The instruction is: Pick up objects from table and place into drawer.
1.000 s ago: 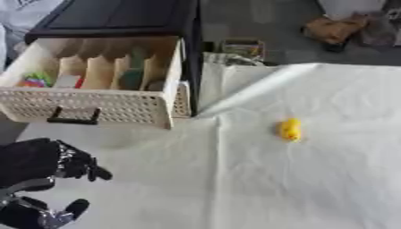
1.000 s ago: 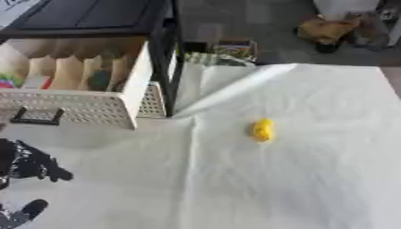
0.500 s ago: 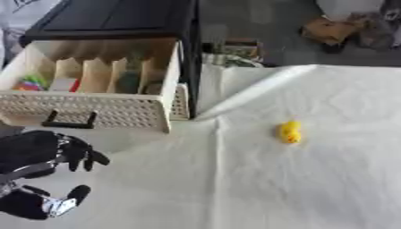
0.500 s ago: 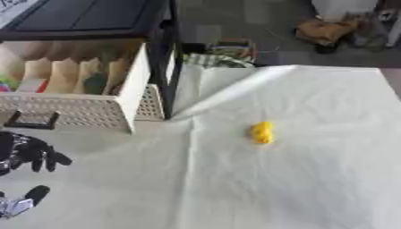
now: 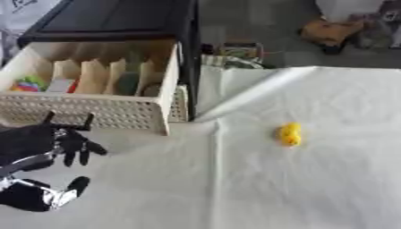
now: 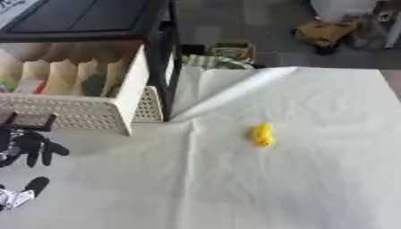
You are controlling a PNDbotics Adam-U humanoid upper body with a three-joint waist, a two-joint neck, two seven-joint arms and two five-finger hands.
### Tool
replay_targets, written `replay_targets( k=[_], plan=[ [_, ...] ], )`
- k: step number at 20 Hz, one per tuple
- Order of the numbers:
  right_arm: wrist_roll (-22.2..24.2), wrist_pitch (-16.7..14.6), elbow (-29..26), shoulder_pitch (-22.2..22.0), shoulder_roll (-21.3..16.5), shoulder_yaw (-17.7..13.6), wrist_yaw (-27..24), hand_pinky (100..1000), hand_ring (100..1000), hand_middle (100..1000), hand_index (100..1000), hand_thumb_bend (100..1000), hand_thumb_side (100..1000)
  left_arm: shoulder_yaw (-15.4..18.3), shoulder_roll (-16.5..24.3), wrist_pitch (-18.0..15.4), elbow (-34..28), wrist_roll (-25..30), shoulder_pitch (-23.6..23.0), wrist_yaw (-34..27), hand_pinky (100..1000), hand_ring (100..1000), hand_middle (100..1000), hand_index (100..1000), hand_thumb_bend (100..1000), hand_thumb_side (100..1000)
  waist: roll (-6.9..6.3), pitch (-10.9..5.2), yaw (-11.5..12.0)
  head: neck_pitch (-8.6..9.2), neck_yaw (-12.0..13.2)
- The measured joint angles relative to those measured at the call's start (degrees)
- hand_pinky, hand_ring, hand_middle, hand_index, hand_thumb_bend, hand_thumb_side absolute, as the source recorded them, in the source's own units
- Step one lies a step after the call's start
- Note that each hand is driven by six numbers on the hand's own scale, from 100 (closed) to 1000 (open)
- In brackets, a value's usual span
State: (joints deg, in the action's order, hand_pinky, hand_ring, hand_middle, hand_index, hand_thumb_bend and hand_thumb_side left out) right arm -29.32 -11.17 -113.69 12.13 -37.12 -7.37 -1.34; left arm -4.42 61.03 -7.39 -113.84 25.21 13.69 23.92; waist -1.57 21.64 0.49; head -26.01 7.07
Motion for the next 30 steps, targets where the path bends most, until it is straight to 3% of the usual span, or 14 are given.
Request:
replay_targets(
  k=[25, 30],
  plan=[
    [0.27, -0.07, 0.00, 0.43, 0.73, -0.34, 0.00, 800, 710, 394, 786, 364, 977, -0.43, -1.07, 6.78, 0.92, 0.31, 8.77, -5.50, 286, 466, 516, 851, 105, 408, -0.07, 1.67, -0.87, 1.92, 0.66],
    [0.46, -0.04, 0.00, 0.56, 0.94, -0.34, -0.03, 801, 709, 391, 785, 416, 994, -0.63, -1.16, 7.69, 2.23, -2.03, 10.45, -5.68, 284, 463, 511, 851, 105, 408, -0.15, 2.06, -1.24, 2.21, 0.74]
  ],
)
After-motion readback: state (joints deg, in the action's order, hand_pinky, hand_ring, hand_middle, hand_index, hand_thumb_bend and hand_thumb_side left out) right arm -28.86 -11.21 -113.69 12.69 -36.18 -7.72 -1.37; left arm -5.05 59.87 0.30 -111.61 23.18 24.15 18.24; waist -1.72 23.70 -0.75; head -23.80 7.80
